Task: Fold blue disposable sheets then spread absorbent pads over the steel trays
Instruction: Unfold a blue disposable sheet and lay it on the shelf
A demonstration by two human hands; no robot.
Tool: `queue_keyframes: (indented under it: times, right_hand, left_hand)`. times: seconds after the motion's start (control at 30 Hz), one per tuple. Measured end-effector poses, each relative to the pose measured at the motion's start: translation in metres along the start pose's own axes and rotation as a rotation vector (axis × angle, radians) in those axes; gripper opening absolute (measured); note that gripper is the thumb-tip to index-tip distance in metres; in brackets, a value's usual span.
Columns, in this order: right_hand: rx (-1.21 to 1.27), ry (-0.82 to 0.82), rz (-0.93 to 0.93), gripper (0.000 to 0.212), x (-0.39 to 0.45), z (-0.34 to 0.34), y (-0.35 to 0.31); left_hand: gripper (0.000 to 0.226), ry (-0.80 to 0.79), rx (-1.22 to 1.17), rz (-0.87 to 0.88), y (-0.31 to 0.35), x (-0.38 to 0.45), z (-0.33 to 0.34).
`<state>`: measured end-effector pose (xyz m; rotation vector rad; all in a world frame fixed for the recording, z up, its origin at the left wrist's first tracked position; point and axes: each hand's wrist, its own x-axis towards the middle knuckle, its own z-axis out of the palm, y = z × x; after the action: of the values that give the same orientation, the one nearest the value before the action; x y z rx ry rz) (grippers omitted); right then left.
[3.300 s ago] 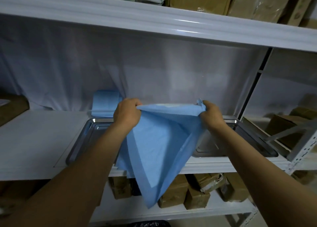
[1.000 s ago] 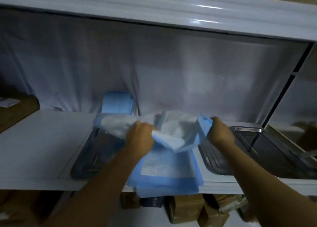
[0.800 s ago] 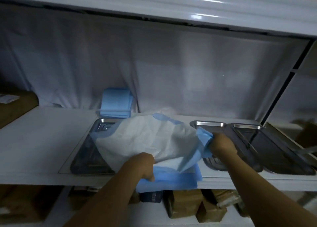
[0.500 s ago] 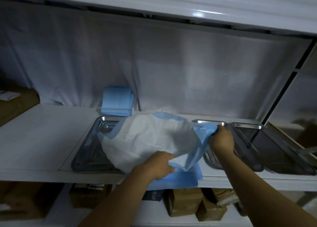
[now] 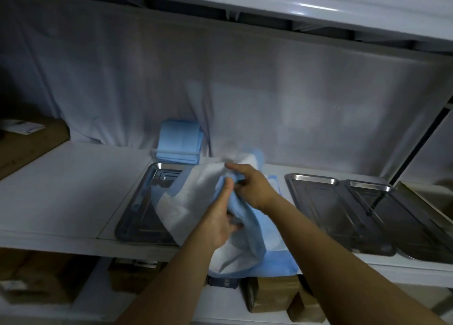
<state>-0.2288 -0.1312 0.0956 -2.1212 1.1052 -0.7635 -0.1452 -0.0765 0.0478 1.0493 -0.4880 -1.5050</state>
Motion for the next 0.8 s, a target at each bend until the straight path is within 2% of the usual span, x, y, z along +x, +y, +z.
queue_keyframes:
  times: [0.07, 0.17, 0.23, 0.3, 0.37, 0.53, 0.57, 0.7, 0.77, 0.8]
  right_hand:
    - [0.110, 0.007, 0.078, 0.057, -0.003, 0.010, 0.005]
    - [-0.101, 0.188, 0.316, 0.048, -0.012, 0.011, 0.033]
    - [-0.236, 0.087, 0.541, 0.043, -0.023, 0.006, 0.049]
    - [-0.122, -0.102, 0.724, 0.055, -0.033, 0.007, 0.054]
    - [-0.011, -0.171, 0.825, 0.061, -0.040, 0.010, 0.054]
    - [-0.141, -0.125, 0.781, 0.022, -0.040, 0.023, 0.068]
    - [-0.163, -0.090, 0.736, 0.020, -0.039, 0.022, 0.070]
    - [-0.188, 0.334, 0.609, 0.021, -0.031, -0.009, 0.065]
    - [-0.175, 0.515, 0.560, 0.023, -0.030, -0.032, 0.067]
    - [-0.201, 0.550, 0.570, 0.024, -0.031, -0.041, 0.072]
  left_hand:
    - [0.054, 0.130, -0.128, 0.026, 0.002, 0.006, -0.014]
    - [0.052, 0.258, -0.148, -0.040, 0.001, 0.007, -0.034]
    - [0.050, 0.304, -0.178, -0.067, 0.000, 0.006, -0.042]
    - [0.050, 0.297, -0.191, -0.087, -0.002, 0.006, -0.046]
    - [0.050, 0.267, -0.184, -0.106, -0.003, 0.004, -0.044]
    - [0.043, 0.244, -0.293, -0.114, -0.005, 0.004, -0.038]
    - [0.042, 0.231, -0.301, -0.112, -0.006, 0.004, -0.036]
    - [0.027, 0.041, -0.348, -0.055, -0.008, 0.005, -0.021]
    - [0.021, 0.050, -0.337, -0.063, -0.013, 0.009, -0.011]
    - [0.024, 0.096, -0.298, -0.071, -0.016, 0.012, -0.007]
